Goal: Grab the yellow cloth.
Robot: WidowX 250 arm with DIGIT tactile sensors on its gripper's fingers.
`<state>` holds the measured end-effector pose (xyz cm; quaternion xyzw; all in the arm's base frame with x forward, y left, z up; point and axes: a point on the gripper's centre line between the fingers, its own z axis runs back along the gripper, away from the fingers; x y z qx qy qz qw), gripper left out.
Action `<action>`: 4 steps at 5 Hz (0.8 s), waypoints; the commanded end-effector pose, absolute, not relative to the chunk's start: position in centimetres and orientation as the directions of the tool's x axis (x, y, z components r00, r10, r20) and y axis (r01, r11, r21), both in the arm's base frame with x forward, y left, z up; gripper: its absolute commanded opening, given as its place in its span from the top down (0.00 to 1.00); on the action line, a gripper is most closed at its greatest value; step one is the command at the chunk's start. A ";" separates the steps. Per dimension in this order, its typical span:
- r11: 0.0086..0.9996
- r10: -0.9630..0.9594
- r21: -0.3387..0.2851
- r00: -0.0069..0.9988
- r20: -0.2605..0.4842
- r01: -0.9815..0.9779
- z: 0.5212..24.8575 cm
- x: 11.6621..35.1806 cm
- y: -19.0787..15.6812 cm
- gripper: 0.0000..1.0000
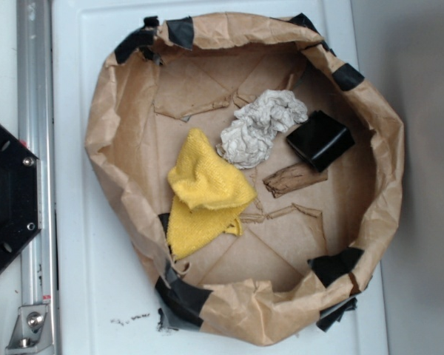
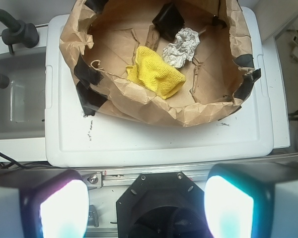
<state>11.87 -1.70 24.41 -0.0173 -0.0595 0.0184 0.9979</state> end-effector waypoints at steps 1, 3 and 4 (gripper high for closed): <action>0.999 0.039 -0.037 0.992 0.118 -0.035 24.4 11.9 -1.7 0.00; 0.942 0.309 -0.153 0.950 0.043 -0.299 18.5 20.5 2.4 0.00; 0.933 0.317 -0.170 0.948 -0.029 -0.317 14.5 22.6 2.1 0.00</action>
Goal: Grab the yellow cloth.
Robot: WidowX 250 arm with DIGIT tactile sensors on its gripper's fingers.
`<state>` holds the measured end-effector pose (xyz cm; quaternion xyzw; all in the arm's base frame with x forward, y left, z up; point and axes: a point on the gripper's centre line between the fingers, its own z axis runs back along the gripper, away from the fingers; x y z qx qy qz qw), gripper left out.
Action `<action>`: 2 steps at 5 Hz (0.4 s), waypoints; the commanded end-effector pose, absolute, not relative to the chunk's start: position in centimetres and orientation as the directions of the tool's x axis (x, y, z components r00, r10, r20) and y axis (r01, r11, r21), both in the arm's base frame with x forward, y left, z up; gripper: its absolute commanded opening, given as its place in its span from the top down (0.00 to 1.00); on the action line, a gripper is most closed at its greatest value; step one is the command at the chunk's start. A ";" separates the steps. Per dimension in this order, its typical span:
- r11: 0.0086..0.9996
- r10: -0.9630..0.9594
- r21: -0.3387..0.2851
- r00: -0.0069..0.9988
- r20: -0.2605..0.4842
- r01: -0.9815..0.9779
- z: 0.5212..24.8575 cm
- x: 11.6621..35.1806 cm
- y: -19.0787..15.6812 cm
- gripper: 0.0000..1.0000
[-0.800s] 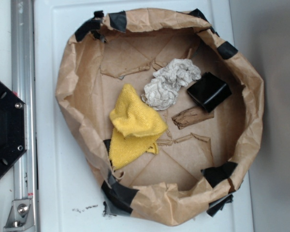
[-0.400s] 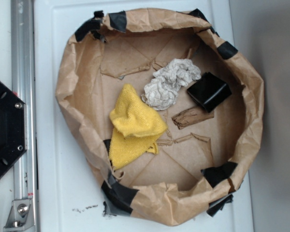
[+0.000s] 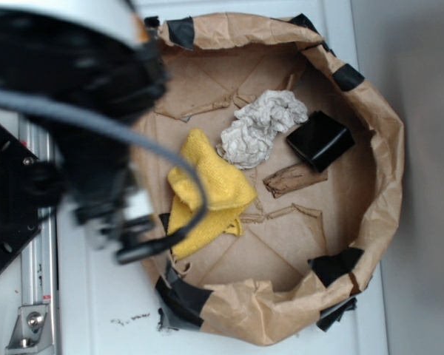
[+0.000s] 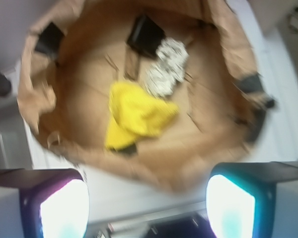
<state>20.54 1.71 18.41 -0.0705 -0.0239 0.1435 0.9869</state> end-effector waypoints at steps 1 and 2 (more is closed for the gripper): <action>0.938 0.242 -0.228 0.964 -0.110 -0.262 9.8 23.7 -0.1 0.00; 0.942 0.146 -0.274 0.971 -0.190 -0.196 6.2 22.1 -3.2 0.00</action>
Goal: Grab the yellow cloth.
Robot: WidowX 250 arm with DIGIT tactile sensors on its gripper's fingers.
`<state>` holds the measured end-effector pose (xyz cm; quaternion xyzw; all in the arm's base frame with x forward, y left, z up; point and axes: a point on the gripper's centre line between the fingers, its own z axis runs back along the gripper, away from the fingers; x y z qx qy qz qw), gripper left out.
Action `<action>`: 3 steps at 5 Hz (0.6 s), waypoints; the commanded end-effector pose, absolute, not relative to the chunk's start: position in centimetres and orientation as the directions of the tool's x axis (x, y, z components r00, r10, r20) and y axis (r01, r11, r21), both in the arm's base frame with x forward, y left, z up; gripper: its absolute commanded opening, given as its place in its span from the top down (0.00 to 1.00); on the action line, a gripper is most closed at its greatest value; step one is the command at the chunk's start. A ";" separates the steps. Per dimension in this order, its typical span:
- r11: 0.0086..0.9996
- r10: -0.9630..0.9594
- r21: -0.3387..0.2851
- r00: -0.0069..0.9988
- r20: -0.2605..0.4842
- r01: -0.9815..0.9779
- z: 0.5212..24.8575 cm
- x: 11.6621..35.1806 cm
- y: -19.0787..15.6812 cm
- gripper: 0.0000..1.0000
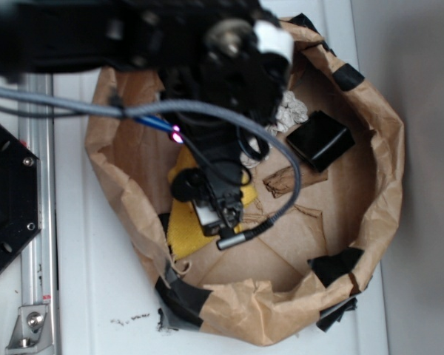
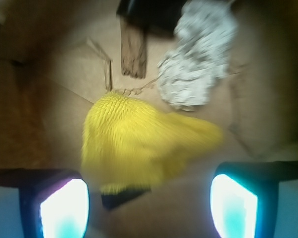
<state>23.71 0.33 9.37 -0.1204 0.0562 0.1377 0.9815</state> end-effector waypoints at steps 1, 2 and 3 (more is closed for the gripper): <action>0.974 0.132 -0.161 0.978 -0.164 -0.158 4.2 20.8 -4.8 0.00; 0.996 0.075 -0.046 0.987 -0.145 -0.082 4.1 21.4 -4.0 0.66; 0.997 0.071 -0.019 0.991 -0.117 -0.074 4.6 22.4 -1.9 1.00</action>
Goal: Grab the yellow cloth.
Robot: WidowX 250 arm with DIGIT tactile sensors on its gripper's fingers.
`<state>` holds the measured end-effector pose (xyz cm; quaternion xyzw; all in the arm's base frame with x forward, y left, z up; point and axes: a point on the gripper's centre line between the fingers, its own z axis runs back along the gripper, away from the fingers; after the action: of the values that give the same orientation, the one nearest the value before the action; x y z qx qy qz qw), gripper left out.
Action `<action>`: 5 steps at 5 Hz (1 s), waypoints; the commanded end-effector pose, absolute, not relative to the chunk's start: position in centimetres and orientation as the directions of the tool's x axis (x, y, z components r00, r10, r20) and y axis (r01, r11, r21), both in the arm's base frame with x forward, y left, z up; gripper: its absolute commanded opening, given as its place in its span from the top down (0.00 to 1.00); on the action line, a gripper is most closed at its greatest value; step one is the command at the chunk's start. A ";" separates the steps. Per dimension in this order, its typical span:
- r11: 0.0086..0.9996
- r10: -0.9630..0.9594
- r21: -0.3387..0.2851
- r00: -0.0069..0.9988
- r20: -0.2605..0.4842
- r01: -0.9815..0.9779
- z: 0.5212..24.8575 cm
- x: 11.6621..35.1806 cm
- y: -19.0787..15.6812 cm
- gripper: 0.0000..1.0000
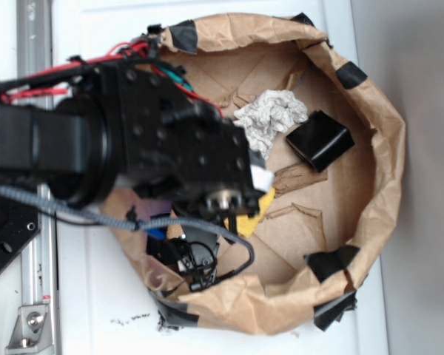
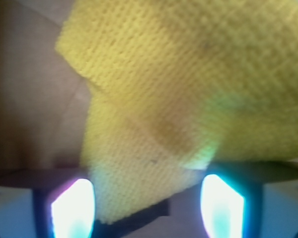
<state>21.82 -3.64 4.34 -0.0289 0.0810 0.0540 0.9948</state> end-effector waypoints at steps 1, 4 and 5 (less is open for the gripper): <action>0.997 0.071 0.010 0.992 -0.109 -0.070 4.8 23.2 -0.4 1.00; 0.994 0.107 -0.016 0.994 -0.028 -0.108 11.0 23.2 0.1 0.00; 0.996 0.081 -0.043 0.996 0.027 -0.080 10.3 23.9 0.5 0.00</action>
<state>24.16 0.00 9.88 -0.0187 0.0093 0.0371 0.9991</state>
